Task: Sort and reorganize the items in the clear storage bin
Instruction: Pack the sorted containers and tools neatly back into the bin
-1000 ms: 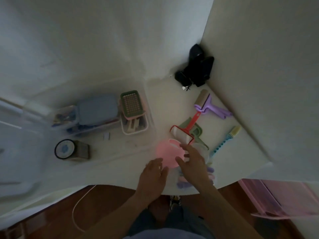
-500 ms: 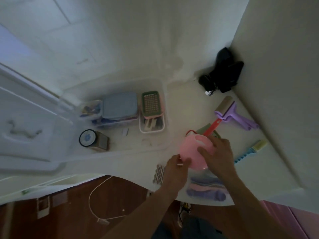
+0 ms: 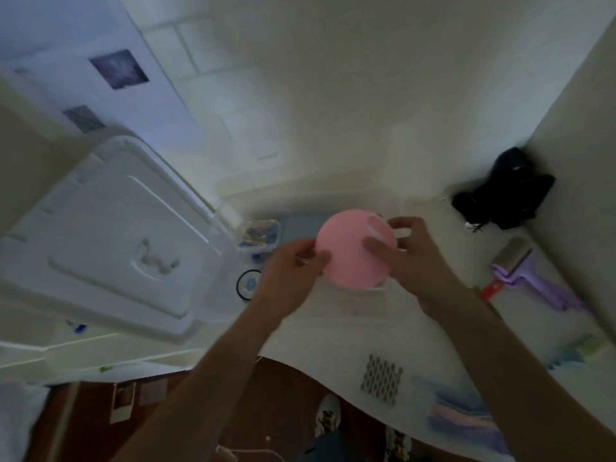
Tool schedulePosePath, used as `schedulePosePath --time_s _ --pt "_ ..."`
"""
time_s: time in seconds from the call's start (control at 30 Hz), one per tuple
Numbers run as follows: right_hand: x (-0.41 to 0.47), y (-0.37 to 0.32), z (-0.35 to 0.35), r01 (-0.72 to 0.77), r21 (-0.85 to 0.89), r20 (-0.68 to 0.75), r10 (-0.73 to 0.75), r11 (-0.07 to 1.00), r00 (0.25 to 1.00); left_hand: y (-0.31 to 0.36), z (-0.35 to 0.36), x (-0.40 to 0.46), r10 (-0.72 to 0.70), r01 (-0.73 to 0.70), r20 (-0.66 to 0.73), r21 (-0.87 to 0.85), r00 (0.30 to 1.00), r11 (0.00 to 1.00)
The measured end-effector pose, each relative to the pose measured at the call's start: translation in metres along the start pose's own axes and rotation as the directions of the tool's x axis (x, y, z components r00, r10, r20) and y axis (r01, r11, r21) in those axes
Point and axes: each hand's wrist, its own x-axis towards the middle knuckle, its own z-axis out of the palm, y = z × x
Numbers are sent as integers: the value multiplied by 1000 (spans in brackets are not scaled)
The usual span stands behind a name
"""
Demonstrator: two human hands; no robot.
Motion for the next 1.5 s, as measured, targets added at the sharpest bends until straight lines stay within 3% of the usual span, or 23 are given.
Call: schedulePosePath --time_s 0.1,0.17,0.2,0.27,0.37,0.43,0.57,0.67,0.8,0.93,1.07,1.17,1.33,1.43,1.5 --pt "23 18 62 -159 -14 124 160 987 979 -37 -52 24 -30 31 -3 36 1000 999" --pt "36 36 93 -281 -68 162 288 957 944 -69 -77 39 49 -54 21 340 999 939" --pt "41 45 106 -304 -105 167 318 947 933 -85 -86 46 94 -116 67 548 993 829" --pt "49 65 128 -360 -166 177 387 918 905 -114 -96 57 95 -248 240 760 966 600" --pt "63 90 155 -497 -254 142 541 830 829 -143 -91 72 13 -414 443 827 896 379" --pt "71 99 167 -574 -288 133 626 766 769 -155 -86 83 43 -465 479 822 877 328" --pt "85 113 180 -599 -406 63 675 690 735 -165 -84 99 25 -469 493 811 870 350" --pt "91 120 190 -659 -327 66 712 678 700 -170 -91 106 78 -458 464 812 883 362" --pt "94 123 203 -656 -239 45 683 716 729 -172 -105 112 91 -450 449 818 889 359" --pt "95 127 210 -620 -194 0 632 760 775 -173 -101 108 157 -469 443 856 882 217" --pt "94 122 208 -597 -211 42 618 774 785 -174 -99 107 180 -450 419 871 890 198" --pt "93 124 205 -566 -250 51 595 785 802 -175 -99 106 191 -442 416 888 889 125" --pt "84 107 187 -315 -463 108 405 828 908 -165 -99 100 159 -402 380 904 911 146" --pt "64 87 155 -130 -548 100 219 826 971 -136 -81 97 275 -422 348 859 896 288" --pt "39 76 122 -28 -516 46 60 856 997 -110 -53 92 402 -479 339 816 850 324"
